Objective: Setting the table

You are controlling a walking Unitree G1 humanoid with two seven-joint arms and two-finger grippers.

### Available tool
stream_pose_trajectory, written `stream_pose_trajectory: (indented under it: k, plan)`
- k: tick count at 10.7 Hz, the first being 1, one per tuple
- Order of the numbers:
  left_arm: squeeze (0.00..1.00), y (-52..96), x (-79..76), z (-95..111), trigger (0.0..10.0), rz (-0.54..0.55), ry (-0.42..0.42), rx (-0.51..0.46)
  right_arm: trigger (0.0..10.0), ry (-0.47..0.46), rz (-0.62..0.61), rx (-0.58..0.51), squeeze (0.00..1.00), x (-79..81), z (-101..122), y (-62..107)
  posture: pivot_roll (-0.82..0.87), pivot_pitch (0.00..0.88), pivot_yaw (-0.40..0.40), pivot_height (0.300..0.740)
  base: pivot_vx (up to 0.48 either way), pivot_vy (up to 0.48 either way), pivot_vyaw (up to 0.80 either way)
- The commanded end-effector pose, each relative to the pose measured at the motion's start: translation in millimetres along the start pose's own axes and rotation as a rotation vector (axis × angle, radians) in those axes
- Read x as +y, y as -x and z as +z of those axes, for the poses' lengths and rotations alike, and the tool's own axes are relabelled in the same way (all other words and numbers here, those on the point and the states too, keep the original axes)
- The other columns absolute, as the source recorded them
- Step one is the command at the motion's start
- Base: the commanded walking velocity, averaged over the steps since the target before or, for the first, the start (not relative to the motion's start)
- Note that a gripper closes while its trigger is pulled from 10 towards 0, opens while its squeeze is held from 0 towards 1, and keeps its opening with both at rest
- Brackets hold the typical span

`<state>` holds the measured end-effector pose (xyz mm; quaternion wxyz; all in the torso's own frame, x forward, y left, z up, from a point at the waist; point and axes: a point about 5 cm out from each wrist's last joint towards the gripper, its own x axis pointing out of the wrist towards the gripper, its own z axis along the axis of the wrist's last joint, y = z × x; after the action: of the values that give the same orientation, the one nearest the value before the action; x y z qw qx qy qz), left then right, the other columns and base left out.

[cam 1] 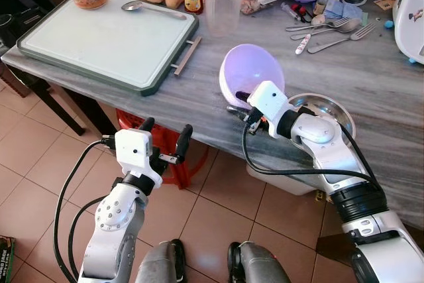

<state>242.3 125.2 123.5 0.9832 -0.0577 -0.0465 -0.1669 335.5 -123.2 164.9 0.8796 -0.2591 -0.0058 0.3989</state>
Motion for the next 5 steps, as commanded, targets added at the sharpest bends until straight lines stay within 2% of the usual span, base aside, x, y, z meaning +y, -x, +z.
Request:
stream_pose_trajectory:
  k: [1,3,5]
  plan:
    - [0.00,0.2,-0.6,0,10.0,-0.010,-0.002,0.012,10.0,0.039,0.035,0.008,1.00,-0.6,5,0.2,-0.03,0.193,0.015,0.740,0.000,0.000,0.00]
    - [0.00,-1.1,-1.5,-3,10.0,-0.008,0.005,0.025,10.0,0.094,0.056,0.100,1.00,-6.2,-3,6.0,-0.03,0.190,0.013,0.740,0.000,0.000,0.00]
    - [0.00,-3.0,-1.6,-3,10.0,-0.006,0.008,0.028,10.0,0.132,0.036,0.137,1.00,-15.5,-1,7.4,-0.03,0.185,0.010,0.740,0.000,0.000,0.00]
